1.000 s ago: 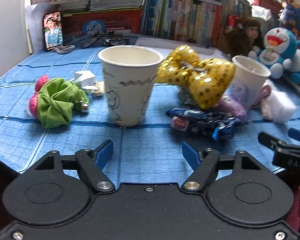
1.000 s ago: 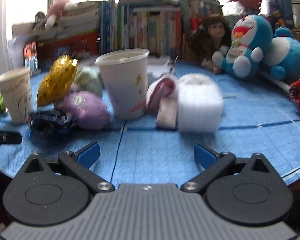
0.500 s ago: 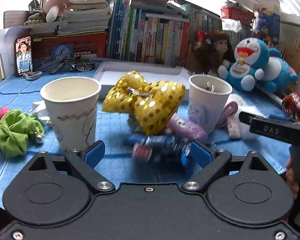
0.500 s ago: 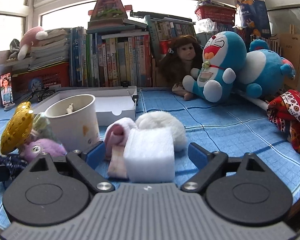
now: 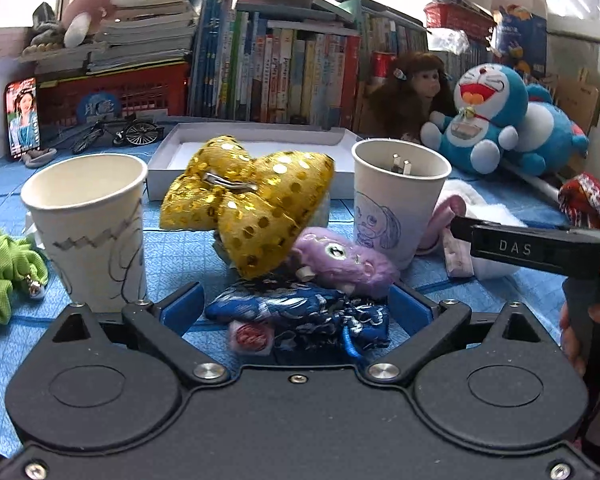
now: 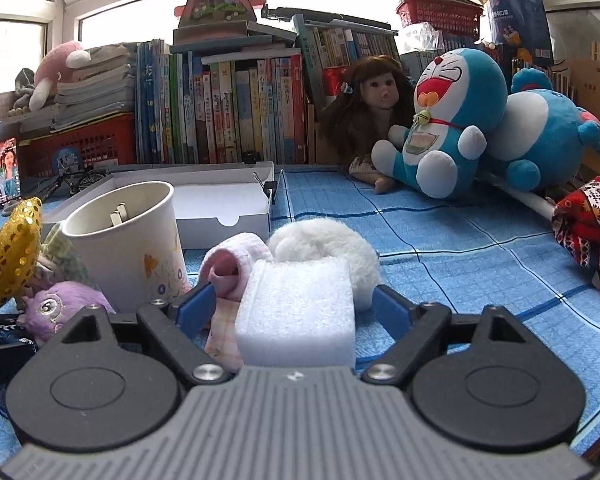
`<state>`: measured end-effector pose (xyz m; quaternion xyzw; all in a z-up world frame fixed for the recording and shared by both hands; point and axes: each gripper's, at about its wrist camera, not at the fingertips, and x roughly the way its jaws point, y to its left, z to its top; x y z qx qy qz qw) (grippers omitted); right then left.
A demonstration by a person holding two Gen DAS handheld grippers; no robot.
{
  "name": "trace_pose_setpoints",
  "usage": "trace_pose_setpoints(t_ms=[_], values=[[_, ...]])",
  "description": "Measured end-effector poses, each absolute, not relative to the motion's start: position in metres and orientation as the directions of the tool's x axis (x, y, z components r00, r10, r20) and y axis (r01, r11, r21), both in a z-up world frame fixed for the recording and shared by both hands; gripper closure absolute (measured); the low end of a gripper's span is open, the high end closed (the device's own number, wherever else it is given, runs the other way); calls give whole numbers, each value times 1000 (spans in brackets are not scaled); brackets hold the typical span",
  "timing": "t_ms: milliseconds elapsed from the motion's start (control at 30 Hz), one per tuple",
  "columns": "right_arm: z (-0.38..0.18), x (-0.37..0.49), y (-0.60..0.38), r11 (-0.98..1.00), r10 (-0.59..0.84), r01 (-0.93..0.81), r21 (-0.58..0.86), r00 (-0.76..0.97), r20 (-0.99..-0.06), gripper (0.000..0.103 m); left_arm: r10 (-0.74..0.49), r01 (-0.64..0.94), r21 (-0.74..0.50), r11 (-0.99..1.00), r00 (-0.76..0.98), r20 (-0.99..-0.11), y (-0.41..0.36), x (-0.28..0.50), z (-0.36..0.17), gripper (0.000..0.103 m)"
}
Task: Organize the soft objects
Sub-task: 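Move the right tool to the white foam block while the left tool approaches the blue floral pouch, then close the right gripper on the foam block while the left gripper grasps the blue floral pouch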
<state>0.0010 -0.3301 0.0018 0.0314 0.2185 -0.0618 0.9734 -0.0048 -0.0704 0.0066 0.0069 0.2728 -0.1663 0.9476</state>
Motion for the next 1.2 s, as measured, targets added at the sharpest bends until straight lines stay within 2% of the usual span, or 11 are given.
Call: trace_pose_setpoints(t_ms=[100,367,467,533,600,767,833,867,967,1067,1200], values=[[0,2,-330,991,-94,127,43,888,-450,25,-307,321,-68,945,791,-529,-74,-4,4,5],[-4,4,-329,990,-96,133,48,881,-463,25,-296,317,-55,947,789,-538,-76,-1,-1,5],[-4,4,-329,990,-97,134,47,879,-466,26,-300,320,-62,945,778,-552,-77,1,-2,9],[-3,3,-328,990,-98,134,45,879,-466,31,-304,327,-60,943,776,-552,-76,-1,0,17],[-2,1,-328,989,-103,140,44,878,-468,41,-309,335,-53,941,780,-544,-74,-5,2,23],[2,-7,-327,989,-102,142,50,880,-464,43,-326,347,-61,936,788,-522,-68,-18,13,42],[4,-11,-325,989,-104,140,45,883,-458,43,-330,345,-68,936,797,-506,-64,-22,18,53],[4,-13,-324,989,-106,140,42,885,-454,43,-329,341,-71,937,799,-503,-62,-24,20,55],[7,-17,-324,989,-105,139,42,888,-448,43,-332,342,-78,937,794,-509,-59,-27,22,55],[9,-19,-324,989,-104,139,46,889,-445,43,-322,329,-80,941,799,-508,-55,-32,20,50],[9,-22,-323,989,-104,140,47,888,-447,42,-320,316,-100,944,792,-520,-49,-35,19,37]])
